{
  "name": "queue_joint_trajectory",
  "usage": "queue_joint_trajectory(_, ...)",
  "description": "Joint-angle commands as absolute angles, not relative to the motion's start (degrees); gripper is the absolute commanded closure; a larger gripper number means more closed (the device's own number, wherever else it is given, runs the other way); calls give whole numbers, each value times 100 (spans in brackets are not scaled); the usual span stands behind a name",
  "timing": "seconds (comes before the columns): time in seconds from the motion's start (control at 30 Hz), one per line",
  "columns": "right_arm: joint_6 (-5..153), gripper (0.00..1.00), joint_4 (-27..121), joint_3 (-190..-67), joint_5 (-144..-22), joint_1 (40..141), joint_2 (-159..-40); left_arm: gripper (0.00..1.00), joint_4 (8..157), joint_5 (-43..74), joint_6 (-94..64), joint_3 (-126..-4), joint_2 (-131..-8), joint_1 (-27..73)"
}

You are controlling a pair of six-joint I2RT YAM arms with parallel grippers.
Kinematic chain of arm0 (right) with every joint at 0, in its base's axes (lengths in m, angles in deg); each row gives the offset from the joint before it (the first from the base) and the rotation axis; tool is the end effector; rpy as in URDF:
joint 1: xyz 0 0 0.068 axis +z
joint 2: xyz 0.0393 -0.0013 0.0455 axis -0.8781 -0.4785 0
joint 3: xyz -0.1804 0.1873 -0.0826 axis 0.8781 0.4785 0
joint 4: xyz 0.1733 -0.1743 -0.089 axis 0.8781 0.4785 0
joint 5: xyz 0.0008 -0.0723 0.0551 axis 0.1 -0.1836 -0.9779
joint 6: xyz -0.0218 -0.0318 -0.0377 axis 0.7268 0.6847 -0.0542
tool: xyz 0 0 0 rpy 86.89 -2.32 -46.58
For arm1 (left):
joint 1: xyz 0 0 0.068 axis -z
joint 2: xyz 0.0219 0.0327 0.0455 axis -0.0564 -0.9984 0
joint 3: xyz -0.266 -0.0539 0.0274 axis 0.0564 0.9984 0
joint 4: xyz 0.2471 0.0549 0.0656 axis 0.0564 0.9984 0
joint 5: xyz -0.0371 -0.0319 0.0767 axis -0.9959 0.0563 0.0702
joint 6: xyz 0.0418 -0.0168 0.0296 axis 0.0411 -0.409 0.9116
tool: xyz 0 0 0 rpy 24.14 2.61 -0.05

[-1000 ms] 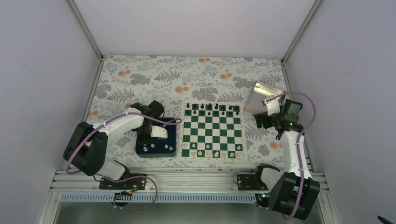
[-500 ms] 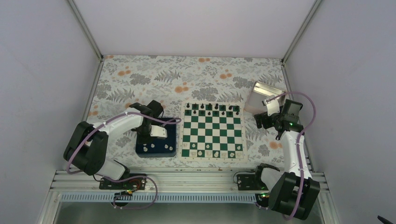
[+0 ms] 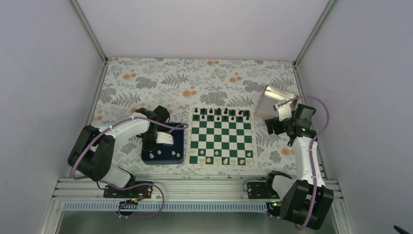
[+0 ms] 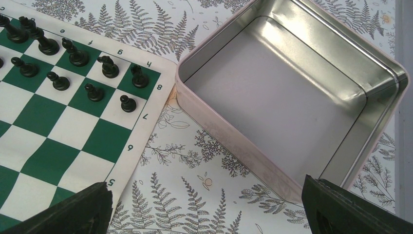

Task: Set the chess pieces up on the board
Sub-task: Pick up the chess piece from the storage box, then place the chess piece on the chessboard.

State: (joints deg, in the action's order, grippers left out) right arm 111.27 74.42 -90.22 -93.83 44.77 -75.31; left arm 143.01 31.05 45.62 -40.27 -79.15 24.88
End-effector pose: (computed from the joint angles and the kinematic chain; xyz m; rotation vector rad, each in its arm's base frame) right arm 0.1951 -0.0463 0.2306 -0.4343 2.3016 -0.0093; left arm 0.1935 -0.0985 0.1659 -1.8880 -2.3490 -0.1554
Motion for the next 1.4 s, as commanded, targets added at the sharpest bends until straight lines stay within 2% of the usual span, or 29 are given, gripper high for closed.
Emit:
queue_joint_trajectory(0.0, 11221, 0, 7392, -9094, -9499, 4417, -7547, 75, 14210, 3132, 4662, -3971, -7985, 2436)
queue_joint_trajectory(0.43, 11220, 0, 7392, -9090, -9505, 4418, -7536, 76, 14167, 3133, 4661, -3941, -8071, 2419)
queue_joint_trajectory(0.8, 11216, 0, 7392, -9094, -9513, 4411, -7518, 92, 14348, 3135, 4627, -4059, -8029, 2410)
queue_joint_trajectory(1.17, 11223, 0, 7389, -9090, -9529, 4412, -7516, 95, 15266, 2919, 4672, -5442, -7830, 2511)
queue_joint_trajectory(1.37, 11222, 0, 7393, -9106, -9543, 4411, -7509, 95, 15585, 3052, 4423, -6788, -8370, 3265)
